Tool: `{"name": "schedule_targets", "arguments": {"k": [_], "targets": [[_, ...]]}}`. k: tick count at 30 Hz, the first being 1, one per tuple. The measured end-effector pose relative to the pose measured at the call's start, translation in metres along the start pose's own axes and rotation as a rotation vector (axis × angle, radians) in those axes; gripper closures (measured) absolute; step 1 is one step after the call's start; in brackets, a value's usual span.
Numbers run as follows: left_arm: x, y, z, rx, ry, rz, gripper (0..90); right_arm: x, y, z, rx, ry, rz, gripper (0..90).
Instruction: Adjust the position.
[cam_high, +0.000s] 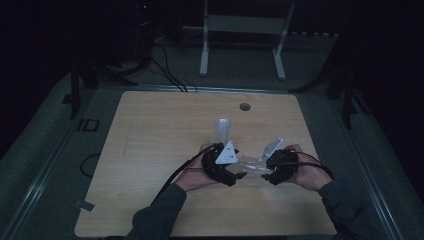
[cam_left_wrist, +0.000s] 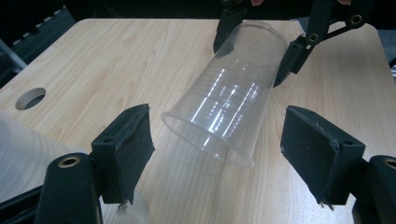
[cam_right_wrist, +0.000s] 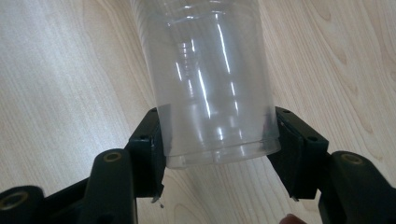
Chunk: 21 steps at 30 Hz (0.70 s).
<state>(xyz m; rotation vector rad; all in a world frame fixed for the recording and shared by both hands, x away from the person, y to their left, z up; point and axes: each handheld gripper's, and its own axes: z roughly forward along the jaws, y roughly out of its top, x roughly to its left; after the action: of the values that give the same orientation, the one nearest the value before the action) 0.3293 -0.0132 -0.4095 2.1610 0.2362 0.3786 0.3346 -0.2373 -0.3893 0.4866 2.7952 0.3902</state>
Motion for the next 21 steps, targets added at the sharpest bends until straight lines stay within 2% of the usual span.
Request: {"name": "schedule_targets", "arguments": {"k": [21], "targets": [[0.0039, -0.0017, 0.0009, -0.005, 0.040, -0.042, 25.7, -0.0039, -0.0098, 0.0066, -0.023, -0.048, 0.098, 42.7]]}}
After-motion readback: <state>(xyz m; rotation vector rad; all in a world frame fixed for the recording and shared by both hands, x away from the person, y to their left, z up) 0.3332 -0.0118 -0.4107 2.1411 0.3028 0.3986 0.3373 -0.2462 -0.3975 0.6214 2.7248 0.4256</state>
